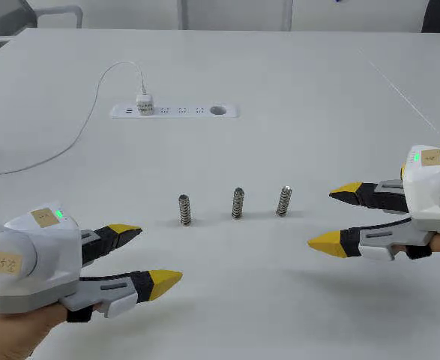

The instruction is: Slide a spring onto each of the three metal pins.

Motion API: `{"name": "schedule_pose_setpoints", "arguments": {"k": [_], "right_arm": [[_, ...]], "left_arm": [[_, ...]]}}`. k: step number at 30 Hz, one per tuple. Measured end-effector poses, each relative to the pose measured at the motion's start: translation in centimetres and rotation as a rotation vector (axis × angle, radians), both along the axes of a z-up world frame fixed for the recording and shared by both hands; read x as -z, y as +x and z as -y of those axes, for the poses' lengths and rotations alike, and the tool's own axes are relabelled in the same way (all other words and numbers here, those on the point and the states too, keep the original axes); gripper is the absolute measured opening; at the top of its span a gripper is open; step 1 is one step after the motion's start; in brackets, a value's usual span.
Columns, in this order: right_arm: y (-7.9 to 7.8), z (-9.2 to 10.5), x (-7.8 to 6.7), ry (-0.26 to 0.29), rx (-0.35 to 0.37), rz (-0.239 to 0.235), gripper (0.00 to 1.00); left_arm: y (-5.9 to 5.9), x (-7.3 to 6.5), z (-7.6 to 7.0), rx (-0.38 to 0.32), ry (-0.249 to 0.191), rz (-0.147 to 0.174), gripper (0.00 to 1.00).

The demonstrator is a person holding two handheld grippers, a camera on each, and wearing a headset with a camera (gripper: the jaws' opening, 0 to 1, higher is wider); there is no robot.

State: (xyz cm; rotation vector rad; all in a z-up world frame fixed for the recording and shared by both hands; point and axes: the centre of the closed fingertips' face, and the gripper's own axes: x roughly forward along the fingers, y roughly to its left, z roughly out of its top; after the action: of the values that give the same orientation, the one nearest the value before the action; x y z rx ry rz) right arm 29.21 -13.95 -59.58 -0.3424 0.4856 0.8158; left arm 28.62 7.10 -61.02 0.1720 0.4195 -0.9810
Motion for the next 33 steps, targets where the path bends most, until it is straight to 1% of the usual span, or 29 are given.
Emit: {"name": "schedule_pose_setpoints", "arguments": {"k": [7,14,18,21,33], "right_arm": [[-0.6,0.0,0.1,0.023,0.004,0.005,0.62],[-1.3,0.3,0.4,0.043,0.018,0.013,0.64],[-1.3,0.5,0.3,0.050,0.027,0.019,0.64],[-1.3,0.5,0.0,0.072,0.037,0.031,0.65],[-1.2,0.2,0.2,0.085,0.035,0.029,0.65]], "left_arm": [[-0.1,0.0,-0.1,-0.008,-0.008,-0.002,0.58],[-0.2,0.1,-0.1,-0.013,-0.011,-0.005,0.58],[-0.3,0.1,0.0,-0.016,-0.013,-0.008,0.58],[-0.3,0.2,0.0,-0.019,-0.017,-0.009,0.58],[-0.3,0.3,-0.3,-0.033,-0.020,-0.016,0.58]]}}
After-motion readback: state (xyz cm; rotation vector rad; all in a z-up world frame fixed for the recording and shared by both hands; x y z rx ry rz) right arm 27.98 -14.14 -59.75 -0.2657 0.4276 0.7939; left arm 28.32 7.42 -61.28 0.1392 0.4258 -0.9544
